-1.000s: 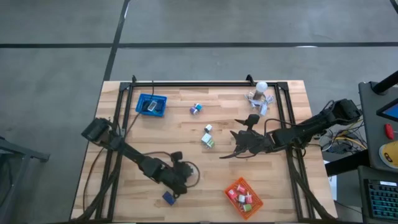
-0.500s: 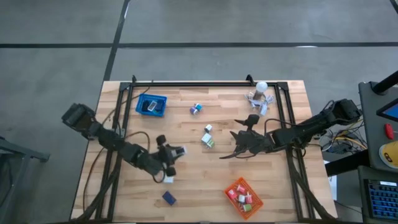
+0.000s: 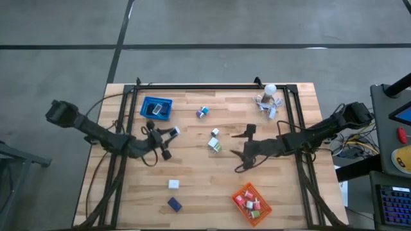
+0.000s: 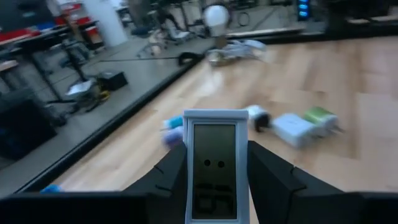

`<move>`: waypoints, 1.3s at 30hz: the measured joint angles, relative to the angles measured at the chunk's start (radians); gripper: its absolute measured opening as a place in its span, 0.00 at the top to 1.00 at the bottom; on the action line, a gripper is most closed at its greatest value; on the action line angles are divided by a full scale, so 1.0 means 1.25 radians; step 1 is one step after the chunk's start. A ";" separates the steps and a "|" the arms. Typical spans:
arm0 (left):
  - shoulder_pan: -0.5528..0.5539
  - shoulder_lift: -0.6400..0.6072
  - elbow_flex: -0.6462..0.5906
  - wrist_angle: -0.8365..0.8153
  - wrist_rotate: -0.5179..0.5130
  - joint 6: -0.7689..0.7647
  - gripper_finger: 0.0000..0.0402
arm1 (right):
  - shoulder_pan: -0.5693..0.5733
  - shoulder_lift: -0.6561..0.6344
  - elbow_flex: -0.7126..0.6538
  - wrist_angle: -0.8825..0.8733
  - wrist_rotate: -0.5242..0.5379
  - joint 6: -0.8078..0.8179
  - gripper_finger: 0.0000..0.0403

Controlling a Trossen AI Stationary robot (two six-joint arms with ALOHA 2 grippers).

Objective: Pick & Place Office items
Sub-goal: Put the white digital clock into the blue bin

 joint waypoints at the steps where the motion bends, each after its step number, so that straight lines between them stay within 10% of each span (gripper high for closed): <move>1: 0.017 -0.021 -0.011 0.001 0.004 0.007 0.69 | 0.000 0.000 -0.005 0.034 -0.029 -0.014 0.29; 12: 0.231 -0.194 -0.084 0.043 0.167 0.109 0.69 | 0.000 0.000 -0.026 0.157 -0.217 -0.080 0.29; 25: 0.614 -0.200 -0.063 -0.042 0.457 0.059 0.69 | -0.034 0.004 -0.038 0.160 -0.234 -0.117 0.29; 39: 0.784 -0.144 0.047 -0.307 0.482 -0.003 0.69 | -0.092 0.004 -0.069 0.160 -0.234 -0.116 0.29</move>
